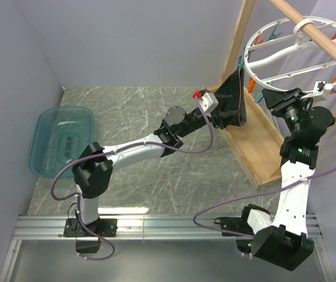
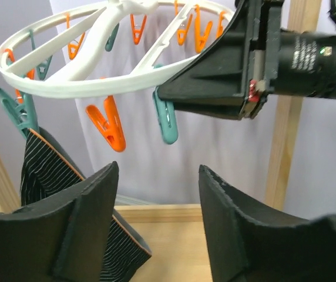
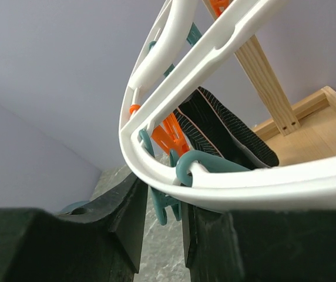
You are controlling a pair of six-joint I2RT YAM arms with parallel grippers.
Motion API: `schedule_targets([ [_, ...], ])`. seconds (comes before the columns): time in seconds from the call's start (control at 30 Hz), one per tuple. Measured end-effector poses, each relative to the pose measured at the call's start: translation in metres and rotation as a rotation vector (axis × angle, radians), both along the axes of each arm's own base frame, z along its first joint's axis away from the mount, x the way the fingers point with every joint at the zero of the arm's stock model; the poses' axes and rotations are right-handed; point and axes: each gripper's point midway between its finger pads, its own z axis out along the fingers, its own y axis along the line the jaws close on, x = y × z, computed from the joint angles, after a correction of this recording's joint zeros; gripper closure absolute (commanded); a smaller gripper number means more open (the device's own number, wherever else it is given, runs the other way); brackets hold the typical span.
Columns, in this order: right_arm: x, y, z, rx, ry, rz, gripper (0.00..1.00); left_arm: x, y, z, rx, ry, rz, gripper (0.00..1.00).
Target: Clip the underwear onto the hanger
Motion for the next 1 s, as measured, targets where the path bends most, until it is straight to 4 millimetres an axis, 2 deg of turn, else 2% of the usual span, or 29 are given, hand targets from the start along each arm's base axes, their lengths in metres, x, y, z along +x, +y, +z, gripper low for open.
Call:
schedule_targets([
  [0.07,0.000,0.001,0.001,0.005,-0.002,0.008,1.00,0.004,-0.004,-0.001,0.006,-0.001,0.000,0.42],
  [0.2,-0.002,0.004,0.004,0.003,-0.014,0.023,1.00,0.012,-0.026,0.012,-0.016,-0.011,-0.014,0.45],
  [0.37,-0.003,0.007,0.007,-0.006,-0.027,0.037,1.00,0.020,-0.051,0.023,-0.044,-0.013,-0.018,0.43],
  [0.5,-0.004,0.008,0.009,-0.010,-0.035,0.045,1.00,0.023,-0.066,0.018,-0.044,0.001,-0.019,0.48],
  [0.67,-0.005,0.011,0.011,-0.009,-0.042,0.058,1.00,0.029,-0.080,0.002,-0.024,0.023,-0.021,0.52],
  [0.77,-0.006,0.013,0.012,-0.005,-0.045,0.071,1.00,0.034,-0.084,-0.005,-0.020,0.038,-0.012,0.70],
  [0.87,-0.006,0.013,0.013,-0.008,-0.049,0.075,1.00,0.037,-0.085,-0.009,-0.017,0.049,-0.005,0.80],
  [0.93,-0.006,0.013,0.013,-0.021,-0.054,0.076,1.00,0.037,-0.085,-0.009,-0.018,0.051,0.000,0.81],
  [1.0,-0.005,0.013,0.013,-0.031,-0.058,0.079,1.00,0.037,-0.085,-0.009,-0.018,0.050,0.000,0.76],
])
